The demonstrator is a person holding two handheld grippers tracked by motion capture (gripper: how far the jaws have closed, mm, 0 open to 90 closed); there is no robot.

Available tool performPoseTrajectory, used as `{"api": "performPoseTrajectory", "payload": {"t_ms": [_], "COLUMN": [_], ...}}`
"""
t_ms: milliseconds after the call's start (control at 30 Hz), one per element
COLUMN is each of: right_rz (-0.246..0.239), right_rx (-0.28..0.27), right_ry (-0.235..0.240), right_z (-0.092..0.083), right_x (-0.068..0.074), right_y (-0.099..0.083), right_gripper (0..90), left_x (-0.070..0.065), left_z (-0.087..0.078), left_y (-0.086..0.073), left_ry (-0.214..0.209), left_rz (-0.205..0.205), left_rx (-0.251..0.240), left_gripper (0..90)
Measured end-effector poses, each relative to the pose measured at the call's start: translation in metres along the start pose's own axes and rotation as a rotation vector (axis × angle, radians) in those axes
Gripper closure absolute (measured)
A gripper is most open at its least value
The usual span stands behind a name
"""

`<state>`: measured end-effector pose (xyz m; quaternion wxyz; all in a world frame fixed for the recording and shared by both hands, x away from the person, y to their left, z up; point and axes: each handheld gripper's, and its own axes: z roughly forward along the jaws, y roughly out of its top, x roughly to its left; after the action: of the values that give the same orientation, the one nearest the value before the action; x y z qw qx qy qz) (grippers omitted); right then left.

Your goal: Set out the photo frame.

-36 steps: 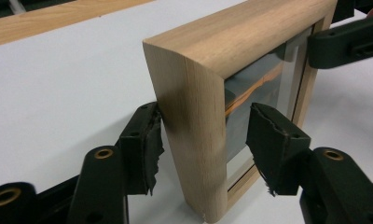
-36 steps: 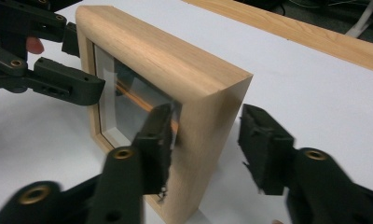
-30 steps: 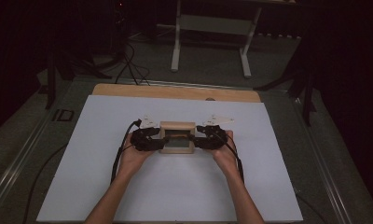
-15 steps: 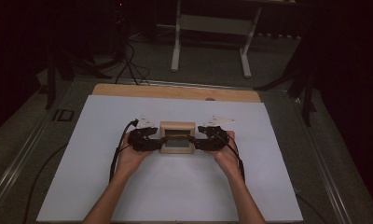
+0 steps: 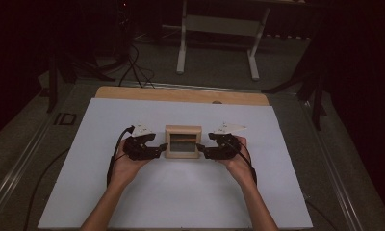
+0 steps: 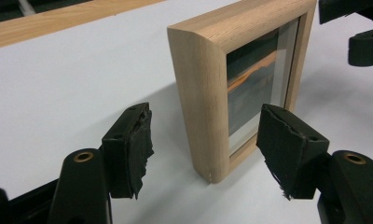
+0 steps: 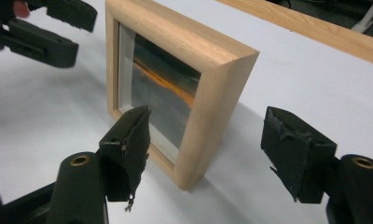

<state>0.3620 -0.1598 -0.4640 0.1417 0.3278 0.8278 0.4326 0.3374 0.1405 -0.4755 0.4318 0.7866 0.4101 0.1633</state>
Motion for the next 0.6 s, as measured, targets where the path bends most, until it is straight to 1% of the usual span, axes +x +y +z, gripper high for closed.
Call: {"api": "performPoseTrajectory", "payload": {"t_ms": [33,67,100,133,167,200,433,500,533,600], "right_rz": [0.000,-0.008,-0.008,-0.015,-0.015,-0.025,-0.045,-0.047,-0.034,-0.030], "right_rx": [0.000,0.005,0.005,0.007,0.007,0.014,0.026,0.026,0.020,0.017], "right_ry": [0.000,-0.001,-0.001,-0.003,-0.003,-0.004,-0.013,-0.016,-0.010,-0.008], "right_z": [0.000,-0.003,-0.003,-0.006,-0.006,-0.008,-0.015,-0.018,-0.021,-0.023], "right_x": [0.000,0.001,0.001,0.002,0.002,0.003,0.005,0.005,0.004,0.004], "right_y": [0.000,-0.001,-0.001,-0.002,-0.002,-0.003,-0.008,-0.010,-0.013,-0.014], "right_gripper": [31.8,30.9,30.9,30.2,30.2,29.5,28.7,28.5,28.3,28.3], "left_x": [0.000,0.001,0.001,0.001,0.001,0.001,0.000,0.000,-0.001,-0.001], "left_z": [0.000,-0.005,-0.005,-0.009,-0.009,-0.014,-0.025,-0.027,-0.030,-0.032], "left_y": [0.000,-0.002,-0.002,-0.003,-0.003,-0.004,-0.006,-0.007,-0.009,-0.011], "left_ry": [0.000,0.003,0.003,0.006,0.006,0.008,0.011,0.011,0.012,0.009], "left_rz": [0.000,0.001,0.001,0.000,0.000,0.003,0.015,0.014,0.019,0.019], "left_rx": [0.000,-0.005,-0.005,-0.009,-0.009,-0.009,-0.006,-0.009,-0.003,-0.003], "left_gripper": [35.6,35.5,35.6,35.6,35.5,35.6,35.3,35.3,35.3,35.3]}}
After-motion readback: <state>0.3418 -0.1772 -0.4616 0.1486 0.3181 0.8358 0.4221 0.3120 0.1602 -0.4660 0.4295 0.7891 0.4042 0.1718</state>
